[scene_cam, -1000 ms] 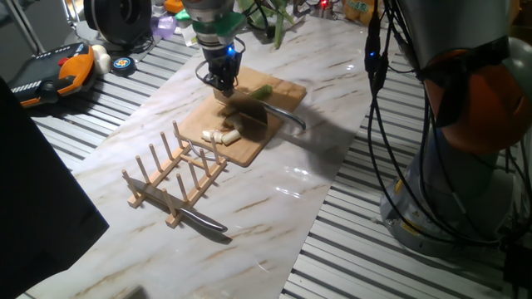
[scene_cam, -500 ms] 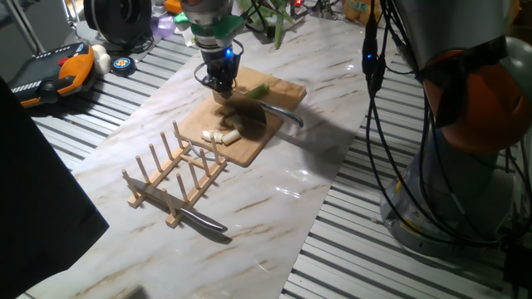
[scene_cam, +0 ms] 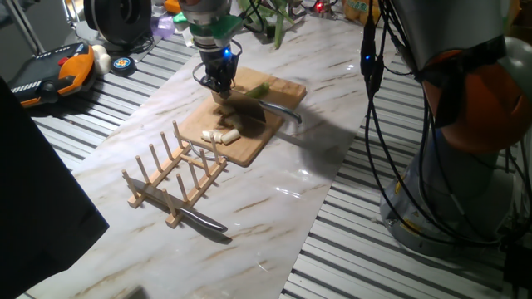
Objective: Chop the scallions
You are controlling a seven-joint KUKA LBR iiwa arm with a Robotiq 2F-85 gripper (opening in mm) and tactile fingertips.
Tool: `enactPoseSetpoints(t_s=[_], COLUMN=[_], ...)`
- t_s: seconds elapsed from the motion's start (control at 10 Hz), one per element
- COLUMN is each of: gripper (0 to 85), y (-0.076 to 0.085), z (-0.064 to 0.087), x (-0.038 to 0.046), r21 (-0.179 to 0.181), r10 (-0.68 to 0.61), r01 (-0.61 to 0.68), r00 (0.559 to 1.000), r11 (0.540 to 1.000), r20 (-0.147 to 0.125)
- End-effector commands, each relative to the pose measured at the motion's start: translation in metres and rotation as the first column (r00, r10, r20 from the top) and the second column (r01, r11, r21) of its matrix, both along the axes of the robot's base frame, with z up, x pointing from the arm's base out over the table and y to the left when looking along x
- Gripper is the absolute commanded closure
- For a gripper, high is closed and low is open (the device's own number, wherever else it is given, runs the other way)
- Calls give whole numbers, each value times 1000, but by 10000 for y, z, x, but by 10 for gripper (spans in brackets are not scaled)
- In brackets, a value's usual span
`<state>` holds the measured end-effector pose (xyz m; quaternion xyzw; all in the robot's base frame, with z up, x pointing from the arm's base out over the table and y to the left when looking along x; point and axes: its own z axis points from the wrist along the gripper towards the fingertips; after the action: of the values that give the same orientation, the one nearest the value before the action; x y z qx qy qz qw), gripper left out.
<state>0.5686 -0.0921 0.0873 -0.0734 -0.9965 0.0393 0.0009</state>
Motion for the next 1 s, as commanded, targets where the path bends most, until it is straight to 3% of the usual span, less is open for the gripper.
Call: enactPoseSetpoints(t_s=[0.0,0.6,0.9], gripper=[843,843,843], y=[1,19,57], z=[27,137,116], x=[-15,-97,-95], r21=[0,-5,-2], r10=[0,-2,-3], r01=[0,2,3], r00=[1000,1000,1000], r11=[1000,1000,1000], r20=[-1,-1,-2])
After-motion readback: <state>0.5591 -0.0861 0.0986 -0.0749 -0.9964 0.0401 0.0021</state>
